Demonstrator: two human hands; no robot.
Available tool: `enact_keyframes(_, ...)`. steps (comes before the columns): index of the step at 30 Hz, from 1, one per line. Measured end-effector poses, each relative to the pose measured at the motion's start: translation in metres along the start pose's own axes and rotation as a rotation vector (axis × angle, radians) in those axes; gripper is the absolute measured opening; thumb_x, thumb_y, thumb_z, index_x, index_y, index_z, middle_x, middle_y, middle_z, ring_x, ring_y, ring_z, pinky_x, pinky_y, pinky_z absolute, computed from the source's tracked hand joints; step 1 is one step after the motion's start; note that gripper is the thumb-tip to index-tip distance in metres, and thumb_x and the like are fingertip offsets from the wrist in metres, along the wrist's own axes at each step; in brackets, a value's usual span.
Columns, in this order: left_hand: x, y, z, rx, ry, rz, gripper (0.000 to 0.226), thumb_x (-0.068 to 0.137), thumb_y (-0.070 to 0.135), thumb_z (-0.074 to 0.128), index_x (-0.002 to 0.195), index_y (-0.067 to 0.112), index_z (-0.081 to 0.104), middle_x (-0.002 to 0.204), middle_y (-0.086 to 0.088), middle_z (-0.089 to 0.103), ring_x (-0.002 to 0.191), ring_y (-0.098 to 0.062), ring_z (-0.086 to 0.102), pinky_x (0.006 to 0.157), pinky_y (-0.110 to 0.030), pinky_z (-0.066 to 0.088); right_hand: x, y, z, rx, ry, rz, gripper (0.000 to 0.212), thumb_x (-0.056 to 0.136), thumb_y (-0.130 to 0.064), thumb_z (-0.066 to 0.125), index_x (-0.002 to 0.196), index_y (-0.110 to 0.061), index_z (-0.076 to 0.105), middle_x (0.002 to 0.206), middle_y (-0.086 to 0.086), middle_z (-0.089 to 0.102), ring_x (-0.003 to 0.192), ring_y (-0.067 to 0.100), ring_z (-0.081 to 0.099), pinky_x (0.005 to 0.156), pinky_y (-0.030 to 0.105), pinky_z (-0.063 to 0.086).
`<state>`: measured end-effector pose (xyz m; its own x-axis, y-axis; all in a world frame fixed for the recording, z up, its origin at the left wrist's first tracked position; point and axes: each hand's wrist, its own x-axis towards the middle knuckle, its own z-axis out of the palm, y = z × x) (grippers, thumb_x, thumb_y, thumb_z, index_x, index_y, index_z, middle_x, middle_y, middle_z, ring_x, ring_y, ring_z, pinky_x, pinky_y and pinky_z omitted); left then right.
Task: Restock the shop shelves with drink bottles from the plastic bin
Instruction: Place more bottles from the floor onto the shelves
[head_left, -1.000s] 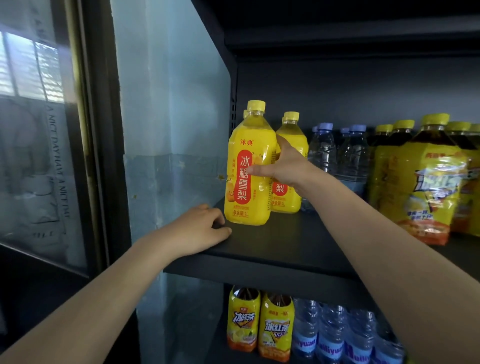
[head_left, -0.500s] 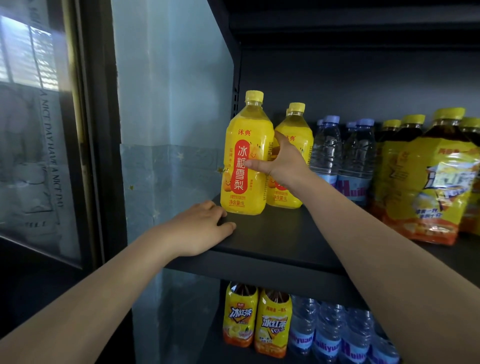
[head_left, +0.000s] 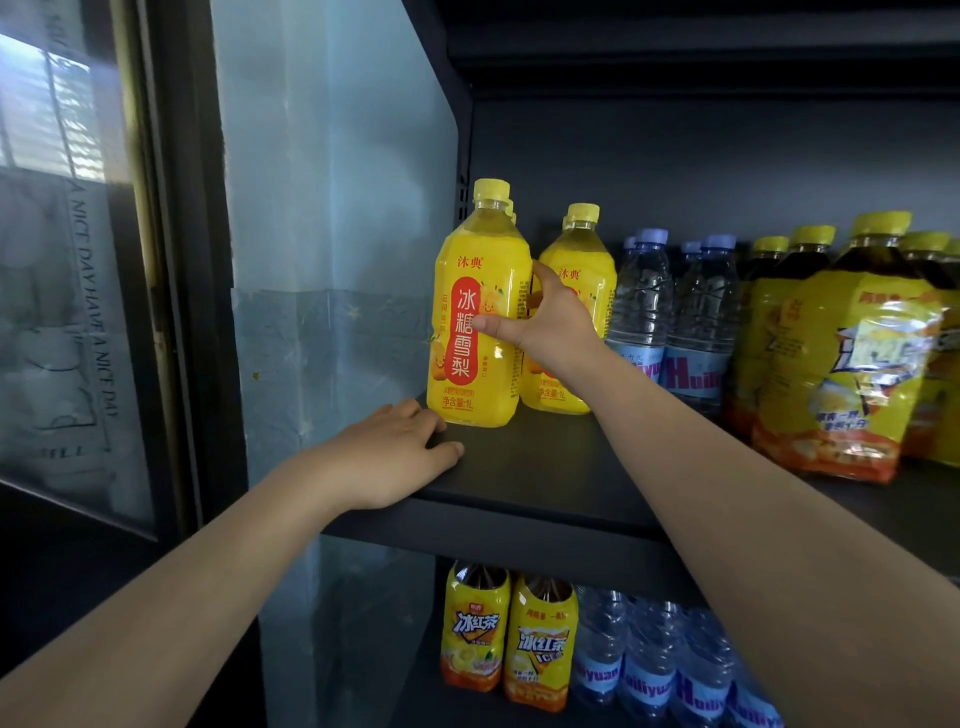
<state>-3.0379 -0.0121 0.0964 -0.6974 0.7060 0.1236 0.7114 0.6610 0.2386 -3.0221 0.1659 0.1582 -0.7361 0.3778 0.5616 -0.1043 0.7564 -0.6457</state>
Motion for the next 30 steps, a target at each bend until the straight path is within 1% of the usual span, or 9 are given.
enact_keyframes(4,0.000,0.000,0.000,-0.006,-0.007,-0.006,0.052,0.096,0.051,0.029,0.140,0.023,0.033,0.140,0.002,0.033,0.131,-0.015,0.030,0.106,-0.031,0.029,0.000,-0.001,0.002,0.003,-0.009,-0.001,0.099,0.072,-0.046,0.075,0.148,-0.016,0.021,0.142,0.004,0.046,0.129,0.026,0.045,0.102,0.042,0.043)
enact_keyframes(10,0.000,0.000,0.000,-0.009,0.001,-0.014,0.053,0.096,0.052,0.029,0.139,0.023,0.033,0.140,0.002,0.033,0.130,-0.015,0.030,0.106,-0.032,0.029,-0.008,0.000,0.005,0.045,0.016,0.015,0.091,0.078,-0.042,0.072,0.148,-0.014,0.020,0.142,0.006,0.045,0.129,0.026,0.044,0.099,0.037,0.042)
enact_keyframes(13,0.000,0.001,-0.001,-0.011,0.007,-0.017,0.052,0.096,0.051,0.030,0.139,0.023,0.033,0.140,0.002,0.033,0.131,-0.015,0.031,0.105,-0.031,0.030,-0.012,-0.001,0.005,0.080,-0.012,0.064,0.083,0.079,-0.044,0.070,0.144,-0.015,0.027,0.139,0.005,0.047,0.127,0.025,0.047,0.097,0.037,0.043)
enact_keyframes(17,-0.002,0.003,-0.002,-0.001,0.010,-0.028,0.052,0.096,0.050,0.030,0.140,0.022,0.034,0.142,0.002,0.033,0.131,-0.016,0.031,0.106,-0.032,0.029,-0.020,-0.001,0.007,0.143,-0.100,0.159,0.074,0.080,-0.050,0.066,0.139,-0.015,0.036,0.137,0.005,0.050,0.125,0.028,0.048,0.101,0.042,0.044)
enact_keyframes(23,-0.007,0.007,-0.001,-0.022,0.089,-0.063,0.044,0.095,0.044,0.039,0.132,0.020,0.046,0.135,-0.002,0.042,0.123,-0.019,0.041,0.102,-0.031,0.034,-0.046,0.008,-0.013,-0.043,-0.164,0.147,0.066,0.089,-0.036,0.062,0.141,-0.009,0.031,0.138,0.007,0.046,0.127,0.026,0.044,0.097,0.033,0.040)
enact_keyframes(26,-0.011,0.009,-0.003,-0.044,0.171,-0.068,0.035,0.093,0.038,0.048,0.121,0.018,0.056,0.127,-0.004,0.049,0.115,-0.019,0.046,0.092,-0.028,0.036,-0.057,0.018,-0.033,-0.114,-0.200,0.154,0.041,0.091,-0.027,0.059,0.126,-0.009,0.047,0.113,0.006,0.054,0.111,0.024,0.053,0.077,0.025,0.041)
enact_keyframes(27,-0.014,0.011,-0.004,-0.048,0.188,-0.075,0.033,0.093,0.036,0.049,0.118,0.017,0.057,0.125,-0.004,0.050,0.114,-0.019,0.047,0.090,-0.027,0.035,-0.061,0.020,-0.041,-0.134,-0.209,0.150,0.036,0.090,-0.024,0.059,0.122,-0.009,0.051,0.110,0.006,0.055,0.104,0.022,0.054,0.071,0.023,0.040)
enact_keyframes(28,-0.016,0.013,-0.006,-0.049,0.201,-0.082,0.032,0.092,0.034,0.051,0.117,0.017,0.058,0.125,-0.004,0.050,0.114,-0.019,0.047,0.089,-0.027,0.035,-0.065,0.022,-0.050,-0.158,-0.220,0.149,0.036,0.090,-0.023,0.058,0.122,-0.009,0.051,0.113,0.008,0.055,0.100,0.020,0.053,0.070,0.022,0.040)
enact_keyframes(30,-0.021,0.019,-0.009,-0.057,0.225,-0.096,0.031,0.091,0.034,0.052,0.116,0.016,0.060,0.125,-0.005,0.051,0.113,-0.019,0.047,0.086,-0.026,0.035,-0.072,0.028,-0.066,-0.222,-0.239,0.152,0.042,0.091,-0.022,0.057,0.130,-0.009,0.047,0.127,0.010,0.052,0.109,0.022,0.051,0.078,0.023,0.038)
